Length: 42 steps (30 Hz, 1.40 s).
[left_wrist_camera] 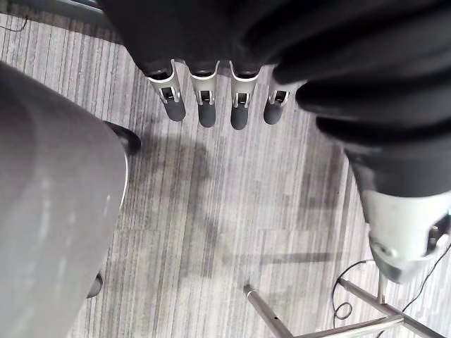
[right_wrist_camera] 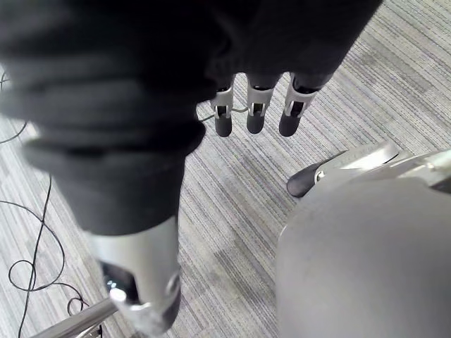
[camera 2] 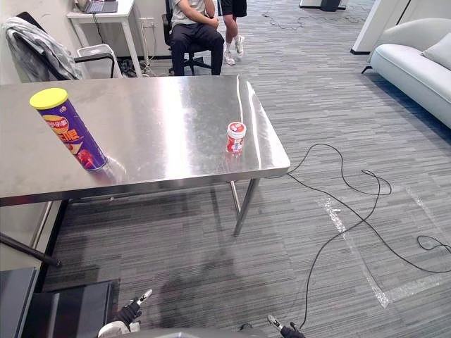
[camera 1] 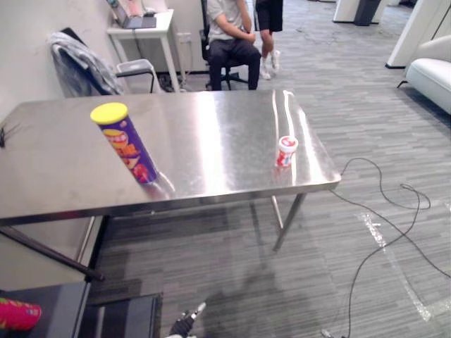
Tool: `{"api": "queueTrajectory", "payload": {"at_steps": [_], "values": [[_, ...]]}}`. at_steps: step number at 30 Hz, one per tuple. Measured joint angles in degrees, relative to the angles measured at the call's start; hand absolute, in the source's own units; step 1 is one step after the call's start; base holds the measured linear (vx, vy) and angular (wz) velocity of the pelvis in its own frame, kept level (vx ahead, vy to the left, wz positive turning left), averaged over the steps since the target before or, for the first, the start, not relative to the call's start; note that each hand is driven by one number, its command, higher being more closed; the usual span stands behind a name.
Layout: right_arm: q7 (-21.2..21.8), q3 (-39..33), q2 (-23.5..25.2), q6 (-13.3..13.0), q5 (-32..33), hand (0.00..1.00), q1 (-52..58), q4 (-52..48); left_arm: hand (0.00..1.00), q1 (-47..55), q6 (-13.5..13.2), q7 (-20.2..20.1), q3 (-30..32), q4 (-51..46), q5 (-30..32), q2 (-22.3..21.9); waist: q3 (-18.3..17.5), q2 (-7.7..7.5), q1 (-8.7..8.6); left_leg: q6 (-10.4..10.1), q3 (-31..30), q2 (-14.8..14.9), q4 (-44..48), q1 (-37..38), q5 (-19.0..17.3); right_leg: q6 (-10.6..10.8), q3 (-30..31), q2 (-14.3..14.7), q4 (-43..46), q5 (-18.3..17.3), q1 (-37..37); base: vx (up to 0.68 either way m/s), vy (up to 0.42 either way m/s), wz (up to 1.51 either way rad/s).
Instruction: Put the gum and the chips on the shelf.
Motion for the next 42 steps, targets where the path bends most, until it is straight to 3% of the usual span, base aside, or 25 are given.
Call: {"api": "queueTrajectory", "payload": {"at_steps": [17,24,38,41,42], "values": [[0.2,-3.4,0.1,0.0,3.1,0.0,0.6,2.1,0.0,0.2,0.0,0.0,-2.6,-0.3,0.4,-0.2,-0.7,1.03,-0.06,0.2,0.1,0.0,-1.3,2.1,-0.1,0.2,-0.7,-0.1,-1.7,0.2,2.1,0.01,0.002,0.0],[0.6,-3.5,0.4,0.0,3.3,0.0,1.6,2.1,0.0,0.1,0.0,-0.2,-3.6,0.3,0.3,0.0,-0.6,0.68,-0.21,0.2,1.8,0.1,-2.9,4.1,-0.1,0.3,0.0,-0.1,-4.7,2.1,3.9,0.05,0.025,-0.11],[1.1,-0.4,-0.1,0.0,2.8,0.0,1.8,2.1,0.0,0.0,0.0,-1.1,-4.5,0.4,0.4,0.4,-0.5,0.11,-0.21,0.4,3.1,0.0,-3.6,4.1,0.1,0.5,0.8,-0.2,-5.6,2.6,3.2,0.0,0.007,-0.03],[1.1,-0.5,0.0,0.0,2.4,0.0,1.4,2.0,0.0,0.0,0.0,-1.1,-4.5,0.0,0.3,0.7,0.0,-0.09,-0.19,0.8,3.2,-0.1,-3.4,4.0,-0.2,0.7,0.7,-0.2,-3.6,2.4,2.3,0.03,0.019,-0.05],[1.1,-0.7,0.0,0.0,2.4,0.0,0.8,2.0,0.0,-0.2,0.0,-1.1,-4.5,-0.4,0.3,0.7,0.9,0.41,-0.18,1.6,2.9,0.1,-2.4,4.0,-1.0,1.5,0.1,-0.4,0.7,1.8,0.7,-0.04,0.047,0.0]]}}
